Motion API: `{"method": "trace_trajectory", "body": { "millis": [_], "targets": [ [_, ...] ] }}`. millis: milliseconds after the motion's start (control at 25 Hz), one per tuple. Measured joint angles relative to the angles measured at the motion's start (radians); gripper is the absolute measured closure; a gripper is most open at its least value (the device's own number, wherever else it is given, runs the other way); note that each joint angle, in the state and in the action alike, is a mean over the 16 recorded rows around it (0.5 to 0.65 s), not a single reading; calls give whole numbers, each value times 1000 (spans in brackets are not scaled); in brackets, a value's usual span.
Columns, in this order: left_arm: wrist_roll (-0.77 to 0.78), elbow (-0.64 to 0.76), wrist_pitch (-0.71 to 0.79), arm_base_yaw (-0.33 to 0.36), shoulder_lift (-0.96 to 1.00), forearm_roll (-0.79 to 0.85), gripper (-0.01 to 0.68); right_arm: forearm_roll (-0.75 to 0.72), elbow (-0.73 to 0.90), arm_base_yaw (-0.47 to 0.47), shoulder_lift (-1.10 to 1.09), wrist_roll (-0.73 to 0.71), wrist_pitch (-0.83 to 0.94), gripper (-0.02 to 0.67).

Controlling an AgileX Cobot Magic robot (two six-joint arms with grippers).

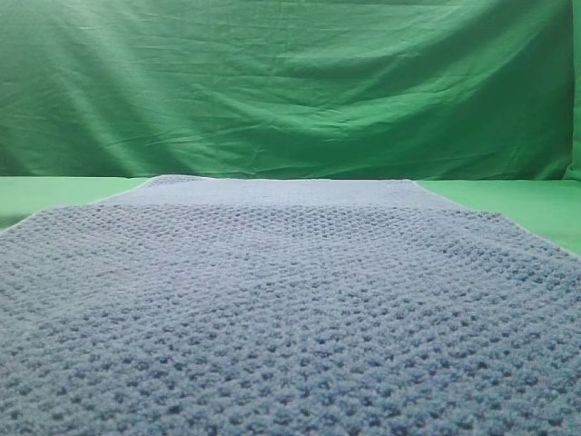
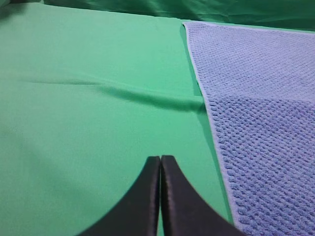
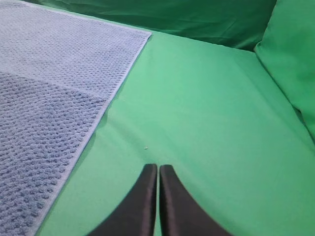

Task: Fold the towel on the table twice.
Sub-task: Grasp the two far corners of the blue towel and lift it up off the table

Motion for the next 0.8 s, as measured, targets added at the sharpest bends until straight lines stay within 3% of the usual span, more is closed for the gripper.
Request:
{"method": "trace_trajectory", "body": {
  "millis": [800],
  "targets": [
    [0,0,0,0,0,5,673,0,0,0,0,0,0,649]
  ]
}}
